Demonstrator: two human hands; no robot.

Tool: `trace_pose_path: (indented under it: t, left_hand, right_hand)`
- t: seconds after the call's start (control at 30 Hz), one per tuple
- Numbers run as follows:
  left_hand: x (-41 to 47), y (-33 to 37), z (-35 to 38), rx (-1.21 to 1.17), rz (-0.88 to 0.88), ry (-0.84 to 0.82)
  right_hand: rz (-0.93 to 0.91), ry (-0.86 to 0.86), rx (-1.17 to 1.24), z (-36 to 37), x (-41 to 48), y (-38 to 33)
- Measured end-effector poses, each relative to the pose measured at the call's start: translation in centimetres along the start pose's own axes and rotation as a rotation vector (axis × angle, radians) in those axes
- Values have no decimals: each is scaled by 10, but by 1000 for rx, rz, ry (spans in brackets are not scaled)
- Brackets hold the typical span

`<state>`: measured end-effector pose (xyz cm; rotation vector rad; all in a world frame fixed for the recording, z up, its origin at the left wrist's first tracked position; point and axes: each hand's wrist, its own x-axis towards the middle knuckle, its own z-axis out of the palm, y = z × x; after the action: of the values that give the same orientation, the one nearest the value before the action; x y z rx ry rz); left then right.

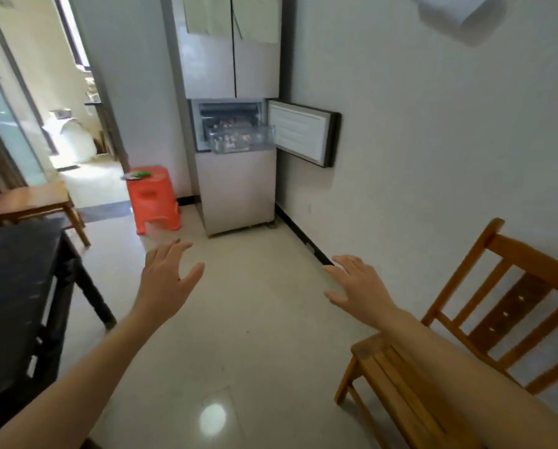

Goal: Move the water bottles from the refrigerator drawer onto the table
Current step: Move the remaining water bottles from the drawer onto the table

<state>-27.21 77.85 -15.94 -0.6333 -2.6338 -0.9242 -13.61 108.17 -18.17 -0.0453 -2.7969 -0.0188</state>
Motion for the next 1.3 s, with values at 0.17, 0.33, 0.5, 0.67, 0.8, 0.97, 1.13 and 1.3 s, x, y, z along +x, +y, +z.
trace_pose_path:
  t: [0.17, 0.33, 0.5, 0.67, 0.8, 0.97, 1.13, 1.3]
  left_hand:
    - [55, -43, 4, 81, -109, 116]
    - [141, -50, 28, 63, -130, 172]
    - [216, -43, 72, 30, -100, 131]
    - [279, -49, 117, 13, -108, 104]
    - [338, -49, 145, 28, -96, 112]
    - [430, -39, 168, 36, -122, 167]
    - [501, -47, 192, 41, -187, 197]
    - [541, -61, 218, 69, -260, 192]
  right_hand:
    - [-177, 76, -29, 26, 101, 10]
    - [-277, 59, -65, 38, 188, 49]
    - [-201, 88, -13, 61, 250, 102]
    - [-255, 109, -28, 102, 302, 155]
    - [-227, 150, -25, 127, 357, 194]
    - [-239, 154, 15, 144, 455, 243]
    - [-170, 79, 180, 173, 545, 272]
    - [-300, 34, 155, 212, 601, 279]
